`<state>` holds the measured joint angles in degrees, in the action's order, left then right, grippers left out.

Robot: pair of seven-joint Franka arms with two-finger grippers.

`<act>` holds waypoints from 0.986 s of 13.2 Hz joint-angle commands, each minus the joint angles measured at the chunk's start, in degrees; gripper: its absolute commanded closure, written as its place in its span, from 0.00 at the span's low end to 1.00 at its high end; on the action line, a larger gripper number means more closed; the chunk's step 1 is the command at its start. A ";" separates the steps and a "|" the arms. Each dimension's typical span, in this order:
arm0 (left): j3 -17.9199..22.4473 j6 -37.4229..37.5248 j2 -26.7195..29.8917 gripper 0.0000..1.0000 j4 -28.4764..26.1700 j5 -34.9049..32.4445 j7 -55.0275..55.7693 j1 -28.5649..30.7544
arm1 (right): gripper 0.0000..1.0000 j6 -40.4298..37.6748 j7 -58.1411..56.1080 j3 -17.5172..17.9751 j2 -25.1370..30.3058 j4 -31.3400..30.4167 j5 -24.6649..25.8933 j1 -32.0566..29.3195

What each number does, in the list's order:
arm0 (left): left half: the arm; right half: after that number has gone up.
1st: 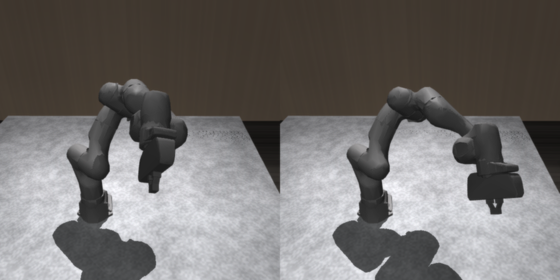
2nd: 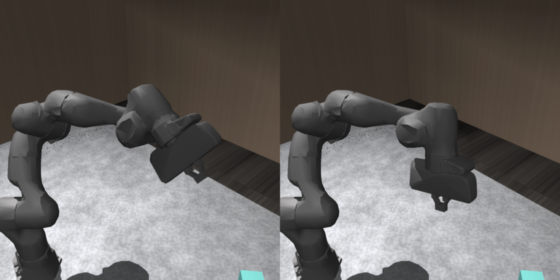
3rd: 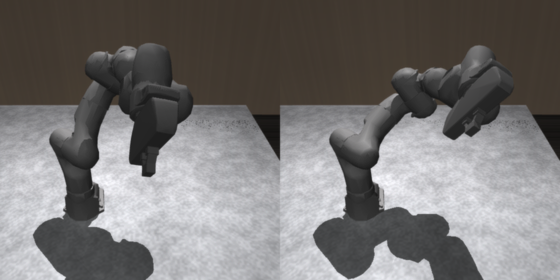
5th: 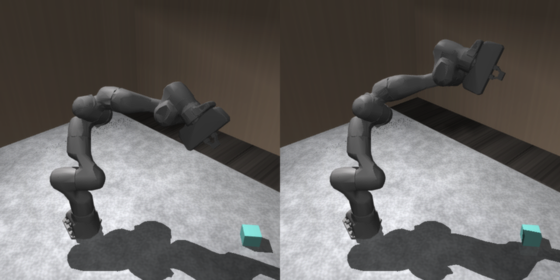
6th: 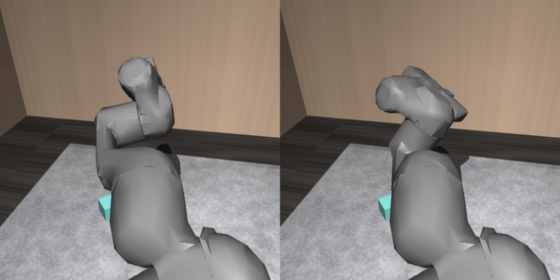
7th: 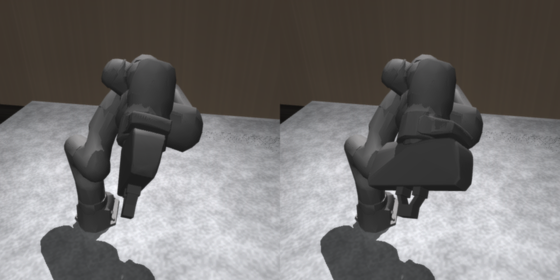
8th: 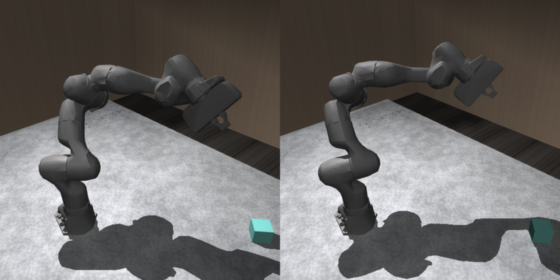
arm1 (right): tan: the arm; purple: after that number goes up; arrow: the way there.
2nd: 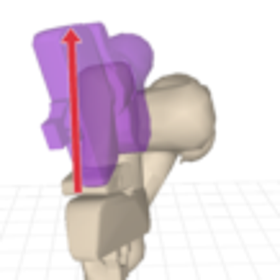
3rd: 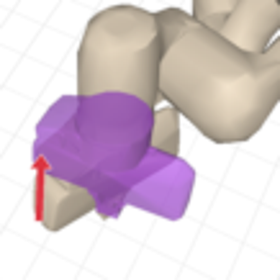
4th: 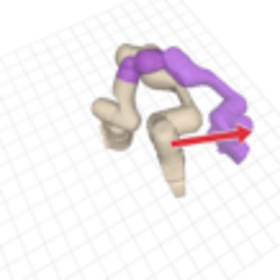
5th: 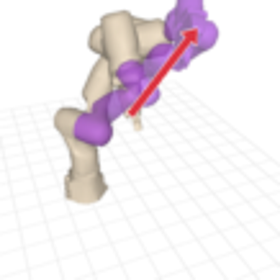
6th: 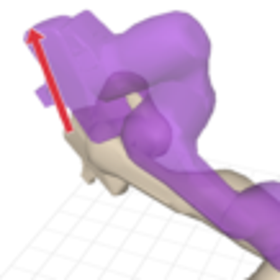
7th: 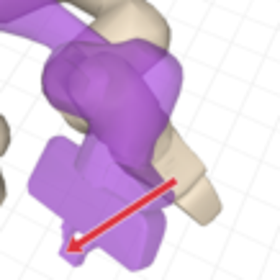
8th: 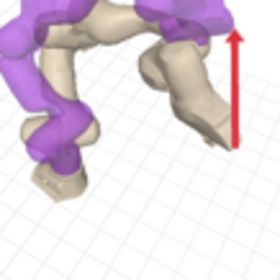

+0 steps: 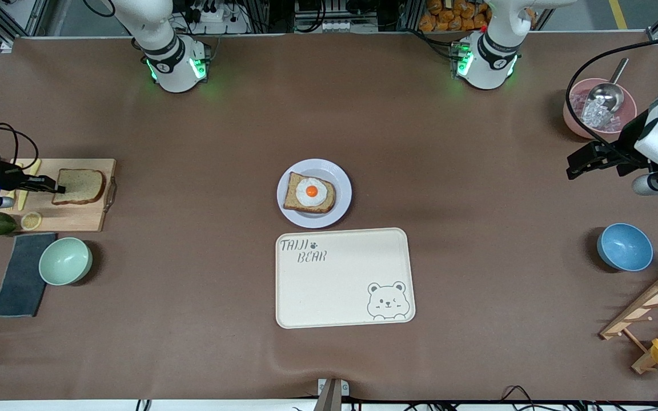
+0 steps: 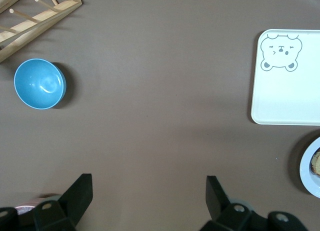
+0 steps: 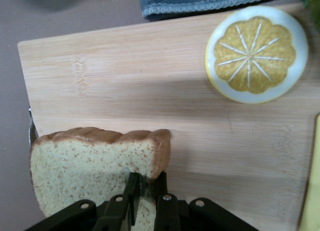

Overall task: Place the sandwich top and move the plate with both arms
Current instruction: 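Lower the right gripper and grasp the bread slice by its edge, then lift the bread slice with the right gripper toward the white plate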

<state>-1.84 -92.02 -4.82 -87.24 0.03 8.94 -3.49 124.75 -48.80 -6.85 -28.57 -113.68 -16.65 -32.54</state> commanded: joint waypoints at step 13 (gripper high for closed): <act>-0.19 -0.27 -0.19 0.00 -0.29 -0.83 -1.03 0.59 | 1.00 -16.02 6.52 1.57 2.81 5.22 -2.68 2.83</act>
<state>-1.83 -92.02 -5.00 -87.49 0.03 8.94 -3.04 110.87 -44.27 -5.32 -27.95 -108.12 -18.29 -30.69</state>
